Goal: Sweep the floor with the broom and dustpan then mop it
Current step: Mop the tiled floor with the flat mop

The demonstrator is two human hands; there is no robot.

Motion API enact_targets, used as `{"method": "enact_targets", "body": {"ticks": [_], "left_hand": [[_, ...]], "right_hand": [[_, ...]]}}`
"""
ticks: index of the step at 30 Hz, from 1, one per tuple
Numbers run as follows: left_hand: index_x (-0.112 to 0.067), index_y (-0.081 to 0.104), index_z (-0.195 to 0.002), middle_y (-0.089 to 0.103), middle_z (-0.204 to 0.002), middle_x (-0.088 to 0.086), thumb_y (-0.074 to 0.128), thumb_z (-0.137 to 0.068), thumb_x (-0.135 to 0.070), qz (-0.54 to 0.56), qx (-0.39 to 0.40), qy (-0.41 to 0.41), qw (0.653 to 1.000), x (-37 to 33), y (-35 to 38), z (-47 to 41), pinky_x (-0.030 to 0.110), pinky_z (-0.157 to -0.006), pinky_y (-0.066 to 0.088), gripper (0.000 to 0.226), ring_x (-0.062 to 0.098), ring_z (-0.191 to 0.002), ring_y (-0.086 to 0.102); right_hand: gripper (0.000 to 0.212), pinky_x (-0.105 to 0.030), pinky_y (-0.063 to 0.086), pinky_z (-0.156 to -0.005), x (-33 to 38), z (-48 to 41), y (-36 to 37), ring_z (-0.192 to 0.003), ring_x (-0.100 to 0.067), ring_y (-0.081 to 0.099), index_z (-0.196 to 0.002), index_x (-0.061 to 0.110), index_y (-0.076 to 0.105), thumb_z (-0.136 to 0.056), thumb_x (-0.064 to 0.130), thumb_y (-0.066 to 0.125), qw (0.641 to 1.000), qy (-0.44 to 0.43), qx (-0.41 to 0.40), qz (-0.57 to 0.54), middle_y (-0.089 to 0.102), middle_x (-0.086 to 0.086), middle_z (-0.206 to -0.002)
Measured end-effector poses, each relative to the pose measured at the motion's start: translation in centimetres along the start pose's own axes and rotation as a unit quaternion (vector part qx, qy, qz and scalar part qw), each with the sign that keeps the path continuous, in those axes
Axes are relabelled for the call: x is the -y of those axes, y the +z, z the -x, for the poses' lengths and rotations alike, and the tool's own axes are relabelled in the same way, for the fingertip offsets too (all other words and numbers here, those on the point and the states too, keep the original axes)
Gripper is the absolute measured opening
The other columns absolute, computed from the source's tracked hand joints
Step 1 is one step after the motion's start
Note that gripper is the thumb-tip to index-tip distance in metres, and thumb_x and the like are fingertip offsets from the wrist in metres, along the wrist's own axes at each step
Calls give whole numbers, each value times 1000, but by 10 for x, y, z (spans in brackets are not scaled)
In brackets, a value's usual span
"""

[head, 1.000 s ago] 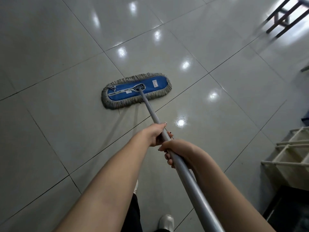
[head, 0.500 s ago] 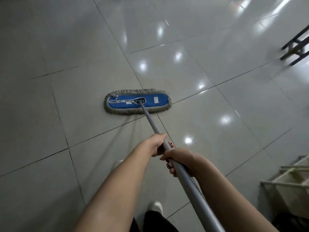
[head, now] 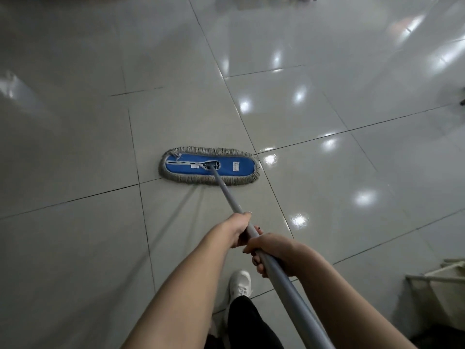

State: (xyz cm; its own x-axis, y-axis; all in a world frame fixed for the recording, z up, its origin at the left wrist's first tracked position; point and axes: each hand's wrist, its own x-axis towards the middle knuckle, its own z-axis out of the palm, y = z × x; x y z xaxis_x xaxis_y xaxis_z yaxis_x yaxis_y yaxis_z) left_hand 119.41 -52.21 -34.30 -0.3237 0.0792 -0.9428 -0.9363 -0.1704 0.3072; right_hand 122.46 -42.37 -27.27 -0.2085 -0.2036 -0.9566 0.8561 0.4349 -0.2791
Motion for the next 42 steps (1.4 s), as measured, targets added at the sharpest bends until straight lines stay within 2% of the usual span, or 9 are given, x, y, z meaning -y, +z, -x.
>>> {"method": "enact_targets", "body": {"ticks": [9,11,13,17,21,24,30,36,42], "left_hand": [[-6,47,-67,55,-37,3,37,-99,-35,41,-24,0,999,112,-34,43,14,-29,41,44,12,-28,53],[-6,48,-68,57,-50,5,38,-98,-36,52,-37,-6,998,129,-37,52,15,-31,43,43,14,-37,56],[-4,47,-69,54,-59,7,40,-98,-35,80,-40,-12,996,146,-37,58,16,-30,42,43,14,-33,55],[-3,48,-71,56,-38,5,40,-97,-36,103,-59,-12,993,177,-27,63,17,-34,45,42,13,-27,53],[-3,47,-74,56,-56,8,41,-97,-34,141,-74,-14,987,205,-4,69,16,-32,43,39,14,-28,54],[-3,47,-73,57,-42,6,42,-97,-34,155,-85,-22,984,220,6,72,16,-29,41,40,15,-27,53],[-7,54,-74,60,-39,0,42,-95,-38,140,-88,-5,986,218,1,62,15,-32,41,40,10,-32,58],[-6,49,-77,58,-36,0,41,-96,-33,180,-81,26,980,185,-13,54,15,-33,43,34,11,-30,56],[-6,50,-88,58,-67,5,39,-97,-36,188,-87,38,978,132,-63,38,15,-33,43,33,8,-32,57]], "right_hand": [[12,-16,43,-37,-89,28,68,-31,-12,50,-81,12,44,-89,8,52,999,-3,37,36,51,-1,-42],[11,-16,44,-38,-102,35,75,-32,-11,51,-82,11,45,-89,9,53,998,0,43,51,51,-1,-42],[11,-17,45,-39,-115,42,79,-32,-11,51,-81,11,45,-89,10,52,996,2,53,72,52,0,-42],[11,-17,45,-40,-140,51,74,-33,-11,52,-81,10,45,-89,10,53,992,3,72,104,52,0,-42],[13,-16,44,-39,-167,63,59,-33,-11,52,-79,9,45,-89,10,52,987,9,93,131,51,0,-42],[14,-17,45,-40,-178,69,50,-34,-11,53,-78,9,46,-90,11,52,982,21,112,151,52,0,-44],[27,-14,42,-37,-170,55,50,-29,-10,48,-78,10,48,-88,30,62,981,29,78,176,49,2,-37],[40,-11,39,-37,-134,33,56,-27,-10,47,-72,9,51,-88,45,58,978,48,33,198,48,2,-35],[39,-12,40,-36,-65,6,82,-26,-10,46,-72,9,52,-90,43,58,973,55,36,219,48,2,-35]]}}
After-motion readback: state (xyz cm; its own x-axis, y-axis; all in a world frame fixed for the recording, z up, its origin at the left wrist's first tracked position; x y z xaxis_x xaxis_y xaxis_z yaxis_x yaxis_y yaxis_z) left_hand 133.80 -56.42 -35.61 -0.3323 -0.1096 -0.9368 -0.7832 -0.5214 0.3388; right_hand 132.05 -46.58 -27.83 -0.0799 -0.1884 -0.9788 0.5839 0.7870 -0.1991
